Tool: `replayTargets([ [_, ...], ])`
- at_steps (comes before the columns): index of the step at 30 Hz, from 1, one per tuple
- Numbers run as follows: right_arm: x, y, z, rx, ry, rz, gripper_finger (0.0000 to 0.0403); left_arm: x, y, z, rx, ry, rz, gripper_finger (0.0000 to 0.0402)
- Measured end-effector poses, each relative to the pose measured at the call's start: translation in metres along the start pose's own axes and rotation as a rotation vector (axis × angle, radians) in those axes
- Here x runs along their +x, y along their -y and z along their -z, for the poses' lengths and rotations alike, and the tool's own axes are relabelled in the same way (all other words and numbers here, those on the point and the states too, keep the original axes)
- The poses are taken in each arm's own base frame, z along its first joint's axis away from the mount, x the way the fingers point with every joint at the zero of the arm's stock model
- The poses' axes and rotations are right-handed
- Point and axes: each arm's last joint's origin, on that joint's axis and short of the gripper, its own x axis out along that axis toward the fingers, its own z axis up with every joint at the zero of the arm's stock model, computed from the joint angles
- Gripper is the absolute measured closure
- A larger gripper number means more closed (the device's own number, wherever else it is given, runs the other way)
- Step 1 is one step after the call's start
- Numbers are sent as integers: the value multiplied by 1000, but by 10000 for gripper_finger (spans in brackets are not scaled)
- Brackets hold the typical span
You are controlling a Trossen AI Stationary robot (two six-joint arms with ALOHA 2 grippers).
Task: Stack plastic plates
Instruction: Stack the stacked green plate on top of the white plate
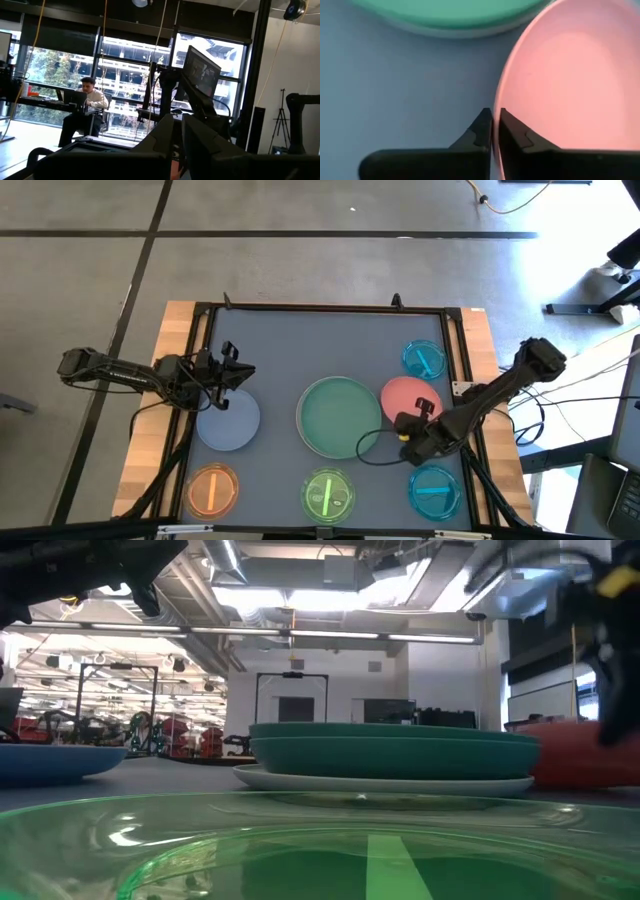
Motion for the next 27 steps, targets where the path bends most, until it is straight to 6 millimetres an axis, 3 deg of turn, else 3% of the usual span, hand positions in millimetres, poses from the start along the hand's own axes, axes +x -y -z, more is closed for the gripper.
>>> replayTargets([
  [6,-28,-11,-28,-74,204,6,399,0,0,0,1,0,0,370],
  [12,-38,-33,-49,-190,443,-126,401,0,0,0,1,0,-1,370],
  [20,-17,-57,-70,-301,531,-240,400,0,0,0,1,0,-1,370],
  [27,14,-57,-83,-302,470,-239,400,0,0,0,1,0,-1,370],
])
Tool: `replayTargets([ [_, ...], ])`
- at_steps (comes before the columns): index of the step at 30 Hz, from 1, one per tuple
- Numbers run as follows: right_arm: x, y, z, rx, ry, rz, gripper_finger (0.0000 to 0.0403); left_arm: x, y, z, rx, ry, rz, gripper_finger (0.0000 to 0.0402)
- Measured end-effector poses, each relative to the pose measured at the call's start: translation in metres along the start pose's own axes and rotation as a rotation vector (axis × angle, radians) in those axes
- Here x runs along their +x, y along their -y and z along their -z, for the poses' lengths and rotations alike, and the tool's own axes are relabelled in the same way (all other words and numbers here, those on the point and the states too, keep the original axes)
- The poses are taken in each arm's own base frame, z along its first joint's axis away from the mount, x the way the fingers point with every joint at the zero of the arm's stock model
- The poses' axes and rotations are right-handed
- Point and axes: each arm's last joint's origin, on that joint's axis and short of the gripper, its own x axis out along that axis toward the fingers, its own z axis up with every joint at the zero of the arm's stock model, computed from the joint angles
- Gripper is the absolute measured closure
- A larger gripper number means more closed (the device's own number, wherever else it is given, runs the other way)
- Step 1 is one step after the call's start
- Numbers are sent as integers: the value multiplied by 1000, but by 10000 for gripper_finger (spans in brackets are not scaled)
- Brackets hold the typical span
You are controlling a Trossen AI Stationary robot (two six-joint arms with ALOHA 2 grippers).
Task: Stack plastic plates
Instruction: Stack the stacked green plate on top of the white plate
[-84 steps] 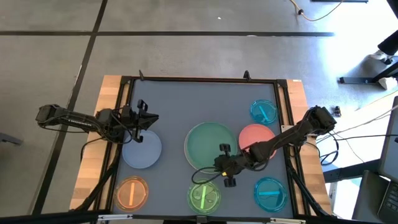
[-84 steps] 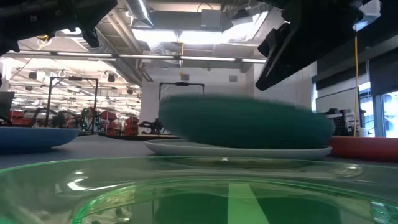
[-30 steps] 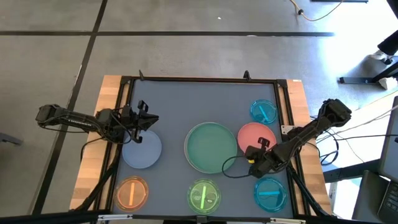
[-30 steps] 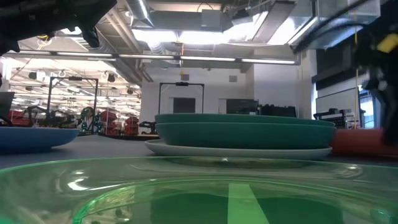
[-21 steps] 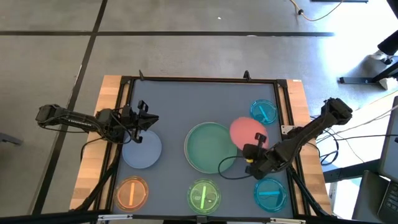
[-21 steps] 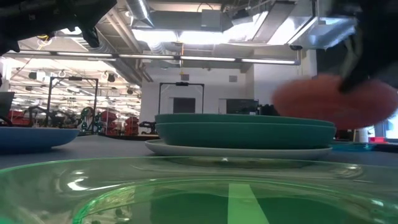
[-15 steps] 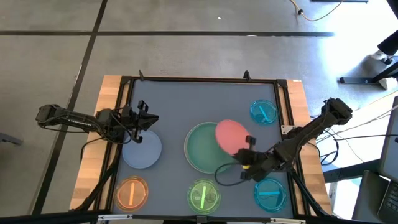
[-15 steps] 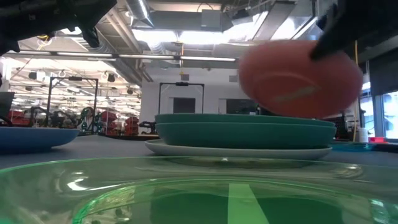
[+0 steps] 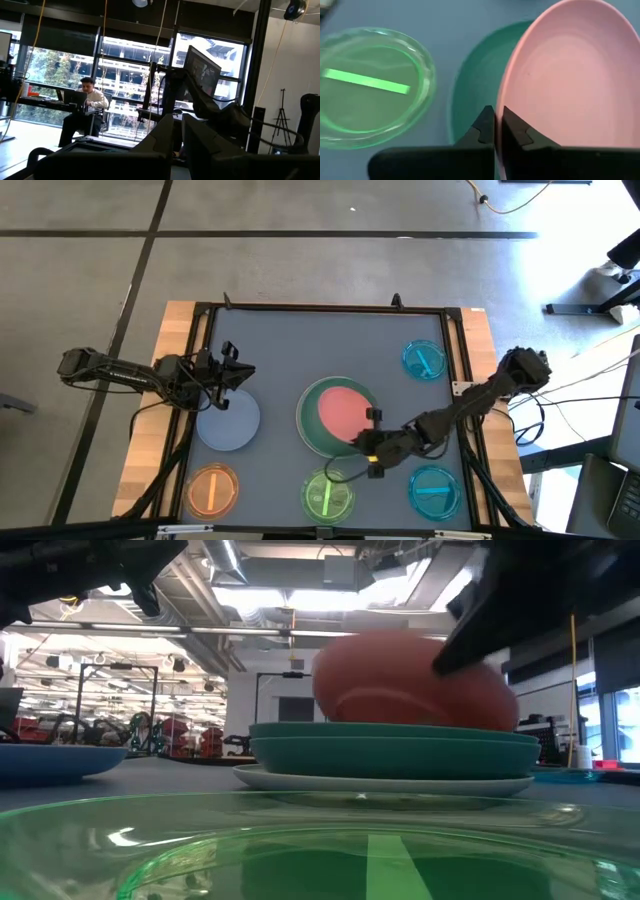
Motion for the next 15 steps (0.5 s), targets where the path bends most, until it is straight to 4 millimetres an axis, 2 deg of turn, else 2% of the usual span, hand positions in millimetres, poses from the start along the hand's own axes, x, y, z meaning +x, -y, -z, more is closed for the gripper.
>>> replayTargets([
  [11,33,14,2,65,-28,-31,399,0,0,0,0,0,0,370],
  [15,40,13,5,94,-47,-39,374,0,0,0,0,0,0,370],
])
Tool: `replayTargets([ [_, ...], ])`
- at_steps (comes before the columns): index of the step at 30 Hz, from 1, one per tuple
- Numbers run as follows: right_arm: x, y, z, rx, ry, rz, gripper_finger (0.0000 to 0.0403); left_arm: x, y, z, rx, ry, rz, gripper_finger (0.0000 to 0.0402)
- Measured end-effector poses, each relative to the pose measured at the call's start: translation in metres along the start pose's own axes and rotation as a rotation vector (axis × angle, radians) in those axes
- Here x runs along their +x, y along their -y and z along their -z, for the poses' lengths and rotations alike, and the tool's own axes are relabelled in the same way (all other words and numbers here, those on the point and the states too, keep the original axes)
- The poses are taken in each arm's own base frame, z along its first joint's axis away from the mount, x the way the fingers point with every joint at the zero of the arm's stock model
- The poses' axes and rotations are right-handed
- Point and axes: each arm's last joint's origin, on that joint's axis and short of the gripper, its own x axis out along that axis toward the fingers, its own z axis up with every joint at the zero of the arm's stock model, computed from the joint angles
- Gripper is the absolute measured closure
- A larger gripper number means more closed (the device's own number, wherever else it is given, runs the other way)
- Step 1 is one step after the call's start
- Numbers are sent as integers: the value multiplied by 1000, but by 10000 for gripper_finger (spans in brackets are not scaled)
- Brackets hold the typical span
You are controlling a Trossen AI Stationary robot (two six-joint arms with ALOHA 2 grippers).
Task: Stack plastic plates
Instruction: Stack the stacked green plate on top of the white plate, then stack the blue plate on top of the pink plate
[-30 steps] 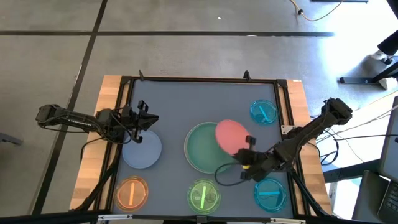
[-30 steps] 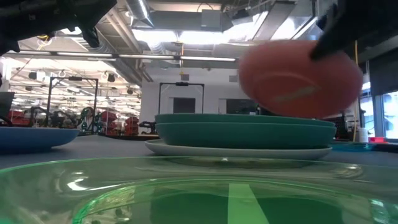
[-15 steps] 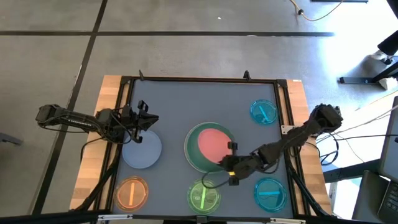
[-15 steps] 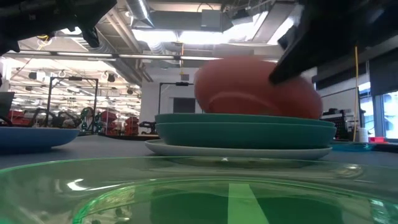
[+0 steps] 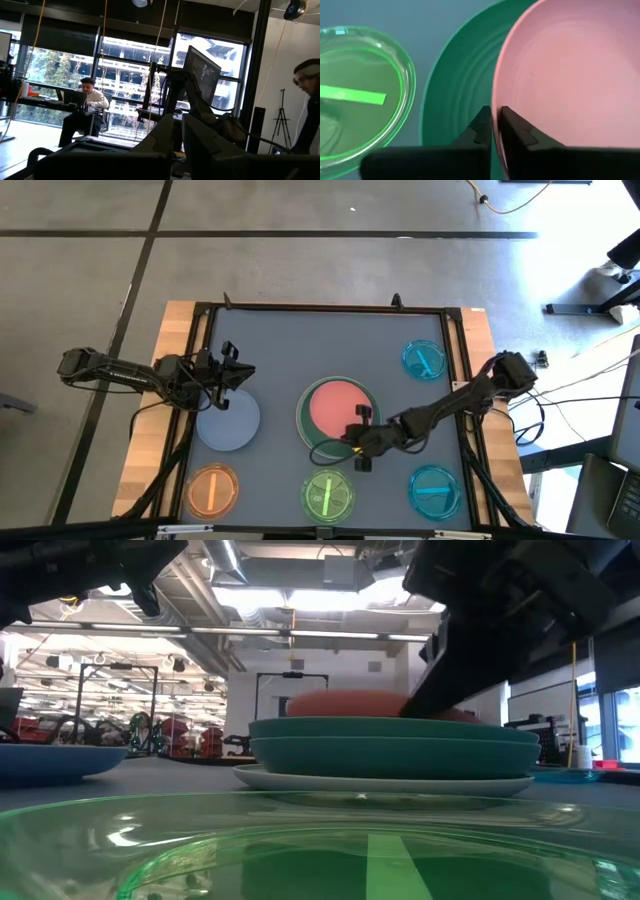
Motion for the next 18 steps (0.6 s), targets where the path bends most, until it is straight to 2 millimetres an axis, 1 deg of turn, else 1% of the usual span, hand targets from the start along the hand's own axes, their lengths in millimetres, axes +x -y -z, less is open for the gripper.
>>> replayTargets([
  [6,2,-1,1,0,-5,1,303,0,0,1,7,-4,-1,370],
  [9,2,-1,-4,-13,22,18,278,1,0,2,45,-14,10,370],
  [11,0,-5,-8,-42,75,14,269,2,1,3,48,-28,28,370],
  [13,-1,-9,-13,-70,130,20,264,8,3,2,51,-51,42,370],
  [18,-4,-14,-22,-117,242,30,263,29,12,5,98,-250,46,370],
])
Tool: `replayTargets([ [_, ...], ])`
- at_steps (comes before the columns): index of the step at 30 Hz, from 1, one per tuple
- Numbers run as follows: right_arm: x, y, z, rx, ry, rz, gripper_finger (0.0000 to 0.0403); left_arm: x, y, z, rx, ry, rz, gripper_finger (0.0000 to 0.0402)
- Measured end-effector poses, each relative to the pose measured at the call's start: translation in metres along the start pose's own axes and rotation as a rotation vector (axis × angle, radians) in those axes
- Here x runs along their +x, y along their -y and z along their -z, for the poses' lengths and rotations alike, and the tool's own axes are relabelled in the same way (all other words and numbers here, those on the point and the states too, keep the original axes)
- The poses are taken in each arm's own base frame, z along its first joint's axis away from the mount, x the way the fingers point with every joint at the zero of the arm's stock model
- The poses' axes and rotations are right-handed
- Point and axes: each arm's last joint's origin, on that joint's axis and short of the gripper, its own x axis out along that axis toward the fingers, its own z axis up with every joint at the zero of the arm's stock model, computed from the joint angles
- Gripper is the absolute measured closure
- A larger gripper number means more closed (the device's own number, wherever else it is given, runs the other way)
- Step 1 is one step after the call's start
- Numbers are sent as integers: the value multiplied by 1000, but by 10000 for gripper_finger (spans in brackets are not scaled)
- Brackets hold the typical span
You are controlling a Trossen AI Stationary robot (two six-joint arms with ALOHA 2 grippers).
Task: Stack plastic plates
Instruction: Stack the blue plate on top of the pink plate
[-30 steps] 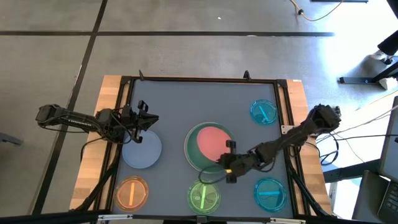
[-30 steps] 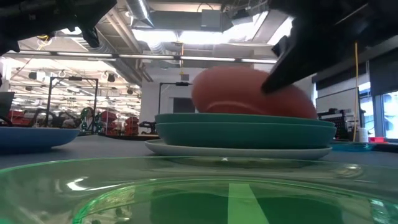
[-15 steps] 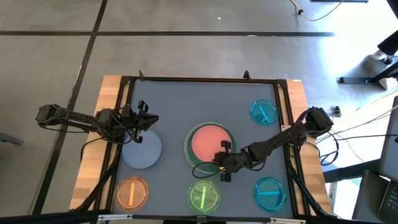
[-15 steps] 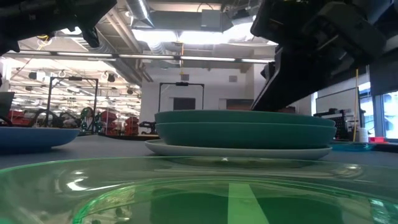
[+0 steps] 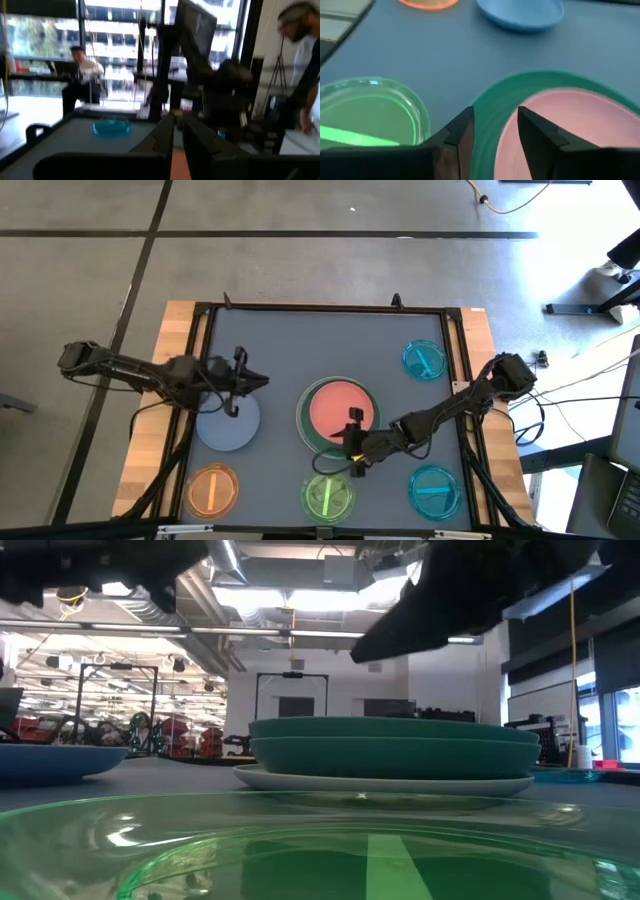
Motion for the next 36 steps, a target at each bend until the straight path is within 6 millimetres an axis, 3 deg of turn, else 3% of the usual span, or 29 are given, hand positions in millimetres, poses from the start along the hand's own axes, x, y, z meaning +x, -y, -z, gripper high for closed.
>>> replayTargets([
  [6,0,0,-3,3,29,1,262,25,12,0,28,-228,19,370],
  [16,0,0,-3,-19,29,1,262,40,35,7,118,-631,-39,370],
  [21,0,0,-4,-42,37,0,262,47,40,7,202,-600,14,370],
  [27,0,0,-4,-39,43,-1,262,52,37,3,160,-548,-34,366],
  [31,0,0,-5,-39,44,-1,262,48,38,6,116,-659,-25,330],
  [36,0,0,-5,-40,44,-1,262,43,45,-5,23,-877,-67,268],
])
